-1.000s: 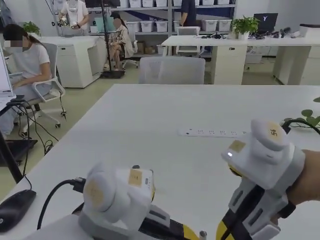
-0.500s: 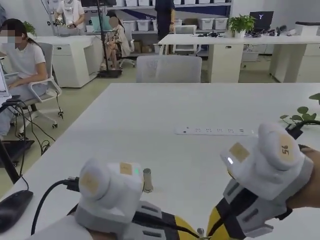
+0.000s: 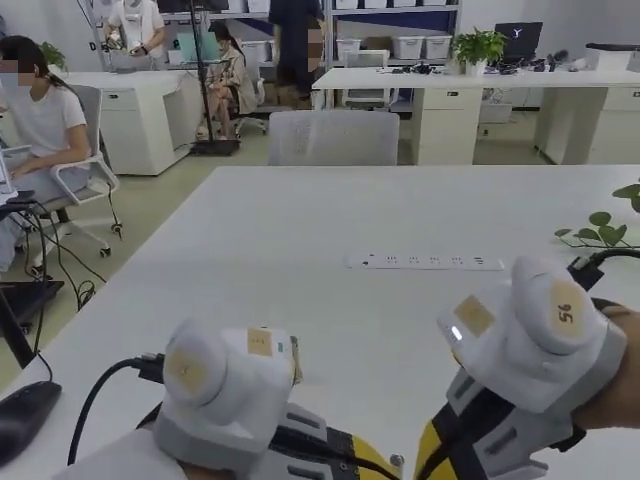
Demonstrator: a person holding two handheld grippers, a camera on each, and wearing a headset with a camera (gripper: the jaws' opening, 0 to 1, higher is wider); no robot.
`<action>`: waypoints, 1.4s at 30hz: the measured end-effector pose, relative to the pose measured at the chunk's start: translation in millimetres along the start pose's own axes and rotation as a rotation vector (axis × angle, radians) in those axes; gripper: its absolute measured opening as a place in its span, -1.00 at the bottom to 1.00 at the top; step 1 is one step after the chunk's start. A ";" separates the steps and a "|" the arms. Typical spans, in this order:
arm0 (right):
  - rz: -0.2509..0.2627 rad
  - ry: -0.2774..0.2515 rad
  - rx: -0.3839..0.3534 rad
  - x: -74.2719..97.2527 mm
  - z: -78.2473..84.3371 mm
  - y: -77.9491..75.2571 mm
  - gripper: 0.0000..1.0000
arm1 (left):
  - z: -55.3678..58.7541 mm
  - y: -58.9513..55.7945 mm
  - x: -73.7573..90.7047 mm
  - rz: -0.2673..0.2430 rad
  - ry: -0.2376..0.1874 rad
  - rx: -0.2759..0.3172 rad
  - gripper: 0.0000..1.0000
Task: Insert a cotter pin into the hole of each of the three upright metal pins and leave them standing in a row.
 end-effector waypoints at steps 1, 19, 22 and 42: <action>0.006 -0.004 -0.004 0.9 0.7 -0.2 -0.78 | 0.2 -0.2 0.2 0.002 0.002 -0.001 -1.00; -0.006 -0.025 -0.014 1.6 -1.2 2.2 -0.81 | -0.2 -0.6 1.9 0.015 0.010 -0.006 -1.00; -0.010 -0.034 -0.015 1.0 -1.0 2.4 -0.83 | -1.0 0.3 1.1 0.016 0.009 -0.008 -1.00; 0.000 -0.054 -0.019 0.9 0.9 3.6 -0.91 | -2.9 -0.2 -3.4 0.020 0.011 -0.019 -1.00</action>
Point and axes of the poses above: the centre of the closed fingertips' face, and the gripper's own axes: x roughly backward along the fingers, y roughly to its left, z roughly out of its underside, the point moved 7 cm from there along x, roughly backward along the fingers, and after that the axes turned 2 degrees about z, right-handed, at the moved point
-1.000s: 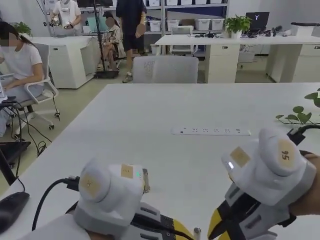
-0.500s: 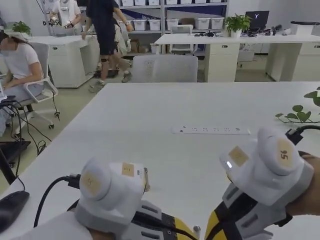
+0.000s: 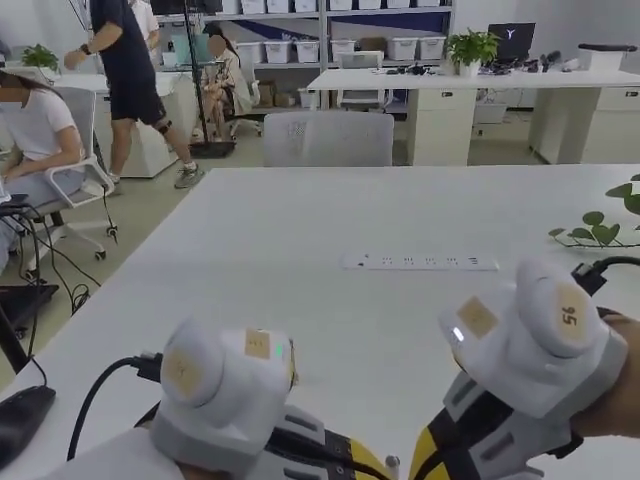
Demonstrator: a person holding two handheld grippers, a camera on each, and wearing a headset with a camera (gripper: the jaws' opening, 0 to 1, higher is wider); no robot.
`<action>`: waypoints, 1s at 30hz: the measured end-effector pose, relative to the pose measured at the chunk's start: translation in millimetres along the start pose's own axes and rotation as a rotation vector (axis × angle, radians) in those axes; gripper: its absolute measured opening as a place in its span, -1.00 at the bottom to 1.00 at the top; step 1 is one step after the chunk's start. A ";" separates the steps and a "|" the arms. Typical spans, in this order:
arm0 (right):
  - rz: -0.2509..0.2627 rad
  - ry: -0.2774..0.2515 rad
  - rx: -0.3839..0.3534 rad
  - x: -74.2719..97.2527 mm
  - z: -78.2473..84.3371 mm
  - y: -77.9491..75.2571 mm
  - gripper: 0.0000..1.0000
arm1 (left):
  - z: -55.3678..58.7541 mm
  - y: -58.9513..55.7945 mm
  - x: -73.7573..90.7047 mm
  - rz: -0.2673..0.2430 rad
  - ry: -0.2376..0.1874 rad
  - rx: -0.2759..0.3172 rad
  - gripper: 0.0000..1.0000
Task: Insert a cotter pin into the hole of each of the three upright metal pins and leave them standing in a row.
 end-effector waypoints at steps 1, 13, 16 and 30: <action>-0.001 -0.002 -0.007 0.1 0.3 0.3 -0.92 | -0.1 -0.2 -0.2 0.001 -0.001 0.000 -1.00; 0.022 0.025 -0.023 0.0 6.0 -0.9 -0.93 | 0.7 1.8 -1.4 -0.004 0.003 -0.004 -0.85; 0.030 0.024 -0.038 2.3 10.8 -3.3 -0.93 | 2.9 5.0 -0.7 -0.022 0.009 -0.006 -0.80; 0.070 0.043 -0.121 11.1 31.3 -8.5 -0.93 | 32.1 40.7 -5.2 -0.124 0.032 -0.065 -0.61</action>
Point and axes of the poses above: the centre of the closed fingertips' face, and the gripper's own axes: x roughly backward along the fingers, y roughly to its left, z roughly out of its underside, the point moved 7 cm from there along x, roughly backward along the fingers, and after that the axes turned 2 degrees about z, right-handed, at the moved point
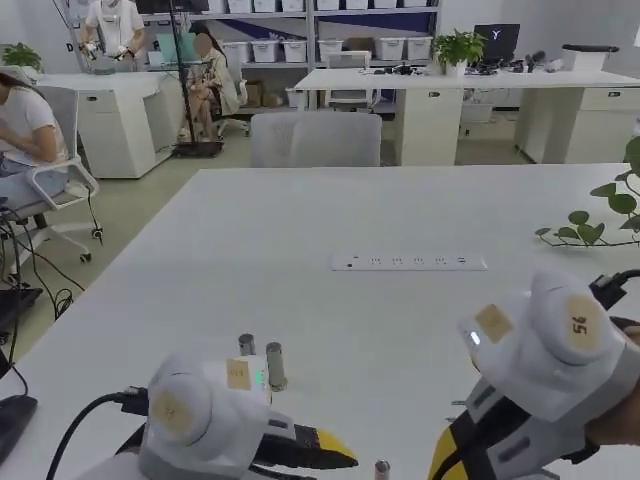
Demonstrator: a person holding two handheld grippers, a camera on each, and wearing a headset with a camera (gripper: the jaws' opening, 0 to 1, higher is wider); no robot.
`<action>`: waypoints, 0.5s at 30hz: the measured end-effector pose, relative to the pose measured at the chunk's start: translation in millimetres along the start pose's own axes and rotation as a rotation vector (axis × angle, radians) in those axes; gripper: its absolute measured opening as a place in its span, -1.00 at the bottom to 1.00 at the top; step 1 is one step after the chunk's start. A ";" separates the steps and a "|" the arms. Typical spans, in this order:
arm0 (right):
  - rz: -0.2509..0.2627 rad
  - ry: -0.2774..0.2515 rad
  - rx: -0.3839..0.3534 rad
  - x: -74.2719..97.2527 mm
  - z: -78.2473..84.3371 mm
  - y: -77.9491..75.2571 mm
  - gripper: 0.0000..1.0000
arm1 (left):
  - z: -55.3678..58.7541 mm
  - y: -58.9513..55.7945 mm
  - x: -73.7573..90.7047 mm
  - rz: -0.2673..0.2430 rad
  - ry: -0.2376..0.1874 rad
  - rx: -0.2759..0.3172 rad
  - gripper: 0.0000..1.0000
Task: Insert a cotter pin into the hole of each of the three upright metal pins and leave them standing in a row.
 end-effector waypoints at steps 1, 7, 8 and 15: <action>0.004 0.001 -0.007 0.5 1.7 0.3 -0.93 | 0.9 1.6 -1.4 -0.001 -0.006 -0.010 -0.60; 0.013 0.006 -0.033 3.2 8.6 3.8 -0.93 | 14.0 14.1 -14.5 0.013 -0.042 -0.001 -0.53; 0.016 0.008 -0.038 4.3 10.2 4.4 -0.93 | 15.6 14.6 -17.3 0.023 -0.048 -0.006 -0.53; 0.032 0.019 -0.077 9.7 19.4 4.8 -0.93 | 27.8 20.1 -30.9 0.055 -0.085 0.017 -0.56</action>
Point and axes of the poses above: the centre of the closed fingertips' face, and the gripper's own axes: x roughly backward along the fingers, y roughly to its left, z roughly out of its underside, the point moved 7 cm from there along x, roughly backward along the fingers, and after that the axes turned 2 degrees about z, right-handed, at the moved point
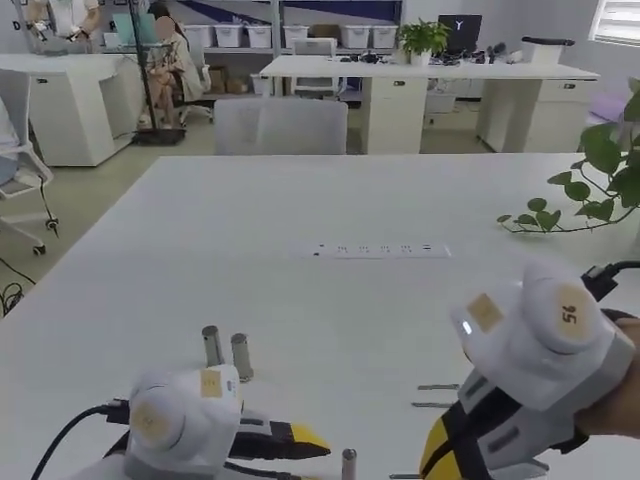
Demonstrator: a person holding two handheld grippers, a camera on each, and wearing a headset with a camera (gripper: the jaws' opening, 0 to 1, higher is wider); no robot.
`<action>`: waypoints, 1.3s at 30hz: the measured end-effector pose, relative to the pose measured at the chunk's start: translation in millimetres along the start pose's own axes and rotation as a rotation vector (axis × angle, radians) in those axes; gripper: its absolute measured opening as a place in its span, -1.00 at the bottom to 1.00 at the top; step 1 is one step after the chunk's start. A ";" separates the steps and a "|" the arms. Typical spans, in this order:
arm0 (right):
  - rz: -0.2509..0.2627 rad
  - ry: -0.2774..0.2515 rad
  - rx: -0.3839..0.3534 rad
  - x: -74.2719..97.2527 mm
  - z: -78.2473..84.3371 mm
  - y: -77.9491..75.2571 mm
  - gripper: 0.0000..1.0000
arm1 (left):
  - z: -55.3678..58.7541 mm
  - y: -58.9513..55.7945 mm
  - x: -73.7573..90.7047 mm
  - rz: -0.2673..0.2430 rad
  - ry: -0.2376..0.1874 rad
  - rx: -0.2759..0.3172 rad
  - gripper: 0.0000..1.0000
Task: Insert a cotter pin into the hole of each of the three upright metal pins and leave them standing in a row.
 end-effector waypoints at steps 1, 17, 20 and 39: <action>0.003 0.003 -0.008 0.7 1.7 -0.2 -0.93 | 1.4 0.3 -1.2 0.003 0.001 0.000 -0.60; 0.024 0.028 -0.104 -3.7 14.0 -0.3 -0.93 | 5.6 1.3 -25.2 0.023 -0.062 -0.002 -0.78; 0.031 0.027 -0.119 -4.4 13.6 -2.8 -0.93 | 7.0 2.8 -25.3 0.014 -0.077 0.009 -0.84; 0.106 0.033 -0.269 -28.4 -3.0 -26.2 -0.93 | 10.3 4.8 -25.5 -0.020 -0.099 0.026 -0.87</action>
Point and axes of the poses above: the centre of the closed fingertips' face, and the gripper's own axes: x roughly backward along the fingers, y roughly to its left, z roughly out of its underside, the point moved 7 cm from there along x, roughly backward along the fingers, and after that the axes turned 2 degrees about z, right-handed, at the moved point
